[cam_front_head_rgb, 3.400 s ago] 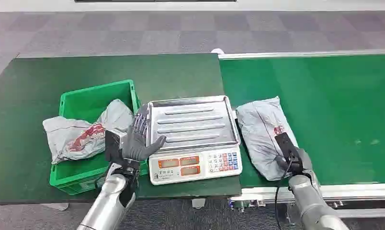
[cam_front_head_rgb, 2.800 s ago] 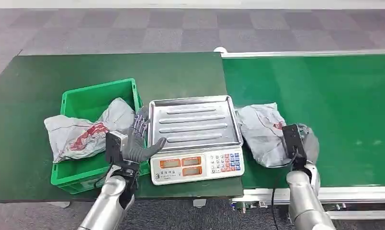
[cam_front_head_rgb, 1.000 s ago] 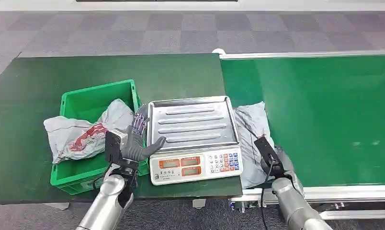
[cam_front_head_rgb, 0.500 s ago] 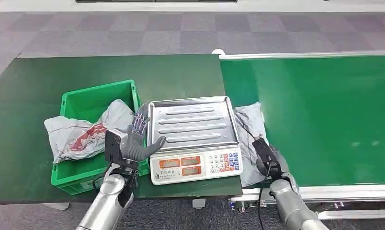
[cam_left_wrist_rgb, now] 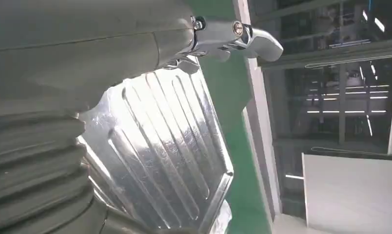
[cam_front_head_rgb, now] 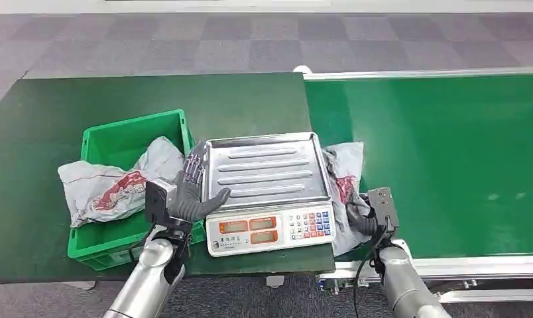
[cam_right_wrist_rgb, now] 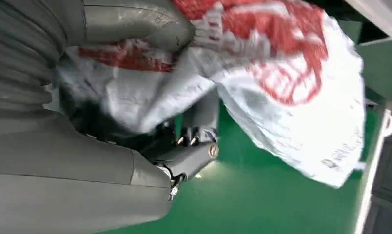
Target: Moved the parcel from conveyor to table for the left to box.
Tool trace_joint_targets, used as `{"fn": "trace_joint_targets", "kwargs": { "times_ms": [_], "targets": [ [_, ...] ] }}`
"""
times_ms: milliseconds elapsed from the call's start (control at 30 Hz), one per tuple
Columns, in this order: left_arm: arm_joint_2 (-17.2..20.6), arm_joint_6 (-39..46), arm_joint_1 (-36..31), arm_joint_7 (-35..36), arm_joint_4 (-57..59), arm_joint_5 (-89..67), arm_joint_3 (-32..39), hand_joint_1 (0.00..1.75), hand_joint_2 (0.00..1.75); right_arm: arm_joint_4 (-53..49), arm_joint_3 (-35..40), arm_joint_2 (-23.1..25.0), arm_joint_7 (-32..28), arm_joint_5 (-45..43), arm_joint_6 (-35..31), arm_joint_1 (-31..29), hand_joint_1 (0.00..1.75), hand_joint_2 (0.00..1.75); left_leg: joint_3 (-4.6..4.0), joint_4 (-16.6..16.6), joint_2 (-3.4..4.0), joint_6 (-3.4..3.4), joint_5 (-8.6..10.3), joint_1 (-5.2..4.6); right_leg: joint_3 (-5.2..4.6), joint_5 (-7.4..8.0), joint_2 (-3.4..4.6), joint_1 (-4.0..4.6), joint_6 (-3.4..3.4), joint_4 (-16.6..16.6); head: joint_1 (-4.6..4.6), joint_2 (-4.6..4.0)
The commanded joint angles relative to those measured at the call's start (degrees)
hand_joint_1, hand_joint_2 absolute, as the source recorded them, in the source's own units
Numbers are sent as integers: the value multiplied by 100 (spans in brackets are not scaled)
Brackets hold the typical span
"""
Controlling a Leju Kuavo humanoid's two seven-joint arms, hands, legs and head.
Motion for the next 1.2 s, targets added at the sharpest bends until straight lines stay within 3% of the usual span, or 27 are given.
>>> {"fn": "trace_joint_targets", "kwargs": {
  "times_ms": [33,300,400,500,600,733,1000,1200],
  "targets": [
    [153,-56,-58,14,99,-61,14,0,175,-172,-100,17,-77,-401,51,-127,175,175,6,-10,4,4,0,-4,3,-1,0,-3,1,-7,0,0],
    [159,-60,-46,13,85,-65,26,0,175,-234,-111,11,-111,-455,34,-147,175,175,-16,-5,-2,2,0,-4,-13,-1,-7,-3,2,-3,0,0],
    [153,-37,36,27,-31,-87,84,0,175,-682,-121,28,-188,-476,-894,-70,175,175,-14,-6,-1,3,-1,-5,-12,-2,-5,-5,1,-4,0,0],
    [145,17,192,96,-241,-135,168,0,175,-2406,129,24,131,-447,-1637,397,175,175,-14,-8,5,3,-2,-9,-16,-3,0,-8,2,-2,0,0],
    [137,39,268,106,-310,-166,216,0,175,-3943,437,-93,524,-426,-1774,781,175,175,-22,-4,-8,4,-3,-12,-21,-8,-12,-11,3,4,0,0],
    [130,63,293,109,-299,-157,238,0,175,-4807,854,-298,768,-438,-1860,874,175,175,-33,-1,-28,8,-3,-14,-26,-14,-26,-16,11,8,0,0],
    [155,115,257,16,-184,-155,261,0,175,-4903,1227,-415,713,-557,-2061,624,175,175,-32,-4,-21,6,0,-8,-28,-7,-18,-15,9,-1,0,0],
    [113,124,76,-29,43,-118,260,0,175,-4074,2009,-267,949,-311,-1750,-92,175,175,-26,-5,1,7,-1,-11,-27,-3,4,-15,10,2,2,0]
  ]
}}
